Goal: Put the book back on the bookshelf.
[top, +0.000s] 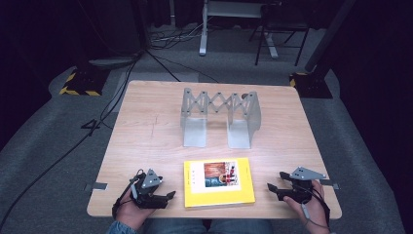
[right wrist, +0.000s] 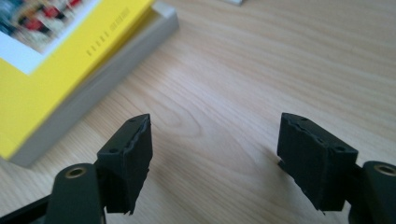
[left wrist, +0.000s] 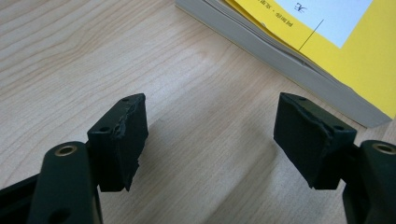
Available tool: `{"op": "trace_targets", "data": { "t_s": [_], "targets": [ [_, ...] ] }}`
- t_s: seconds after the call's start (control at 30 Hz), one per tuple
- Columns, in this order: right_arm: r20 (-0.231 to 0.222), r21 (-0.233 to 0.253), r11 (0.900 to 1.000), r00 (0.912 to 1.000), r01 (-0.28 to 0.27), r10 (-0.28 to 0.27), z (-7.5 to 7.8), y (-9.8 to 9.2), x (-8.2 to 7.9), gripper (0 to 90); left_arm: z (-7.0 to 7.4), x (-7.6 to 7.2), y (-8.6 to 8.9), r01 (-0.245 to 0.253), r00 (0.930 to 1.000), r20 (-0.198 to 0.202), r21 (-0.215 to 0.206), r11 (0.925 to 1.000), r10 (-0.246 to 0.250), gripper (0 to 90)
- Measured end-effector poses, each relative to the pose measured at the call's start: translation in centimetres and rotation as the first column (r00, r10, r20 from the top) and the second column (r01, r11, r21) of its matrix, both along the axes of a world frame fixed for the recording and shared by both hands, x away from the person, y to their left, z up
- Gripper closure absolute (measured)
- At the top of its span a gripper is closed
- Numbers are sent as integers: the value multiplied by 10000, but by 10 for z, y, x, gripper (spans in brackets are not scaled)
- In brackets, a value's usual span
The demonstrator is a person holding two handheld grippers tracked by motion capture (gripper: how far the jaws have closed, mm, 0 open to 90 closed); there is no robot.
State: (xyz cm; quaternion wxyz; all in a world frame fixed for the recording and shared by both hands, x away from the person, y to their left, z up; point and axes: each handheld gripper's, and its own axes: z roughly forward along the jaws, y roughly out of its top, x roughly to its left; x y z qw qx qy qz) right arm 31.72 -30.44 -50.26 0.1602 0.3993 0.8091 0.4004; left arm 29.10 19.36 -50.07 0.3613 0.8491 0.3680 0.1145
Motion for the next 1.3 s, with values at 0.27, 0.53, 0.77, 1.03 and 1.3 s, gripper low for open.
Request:
{"op": "trace_targets", "data": {
  "t_s": [0.27, 0.53, 0.77, 1.03, 1.3],
  "targets": [
    [-14, 214, 9960, 9962, -865, 865, 18, 18, -6, 239, 7, -1, -4, 45, 9999, 96, -533, 9986, -40, 269],
    [-510, 243, 9851, 9839, -1700, 1710, 22, 61, 6, 159, 18, -4, -20, 238, 9995, 220, -985, 9949, -217, 258],
    [-1398, 589, 9848, 9755, -1632, 1700, 11, 76, 21, 160, 16, -6, -39, 822, 9966, 30, -786, 9935, -822, 248],
    [-1557, 638, 9785, 9665, -1962, 2039, 6, 90, 25, 146, 9, 0, -52, 1003, 9916, -789, -311, 9945, -1025, 252],
    [-993, 677, 9777, 9737, -1988, 2049, 16, 87, 20, 180, 9, 1, -53, 973, 9914, -853, -287, 9948, -994, 252]
  ]
}}
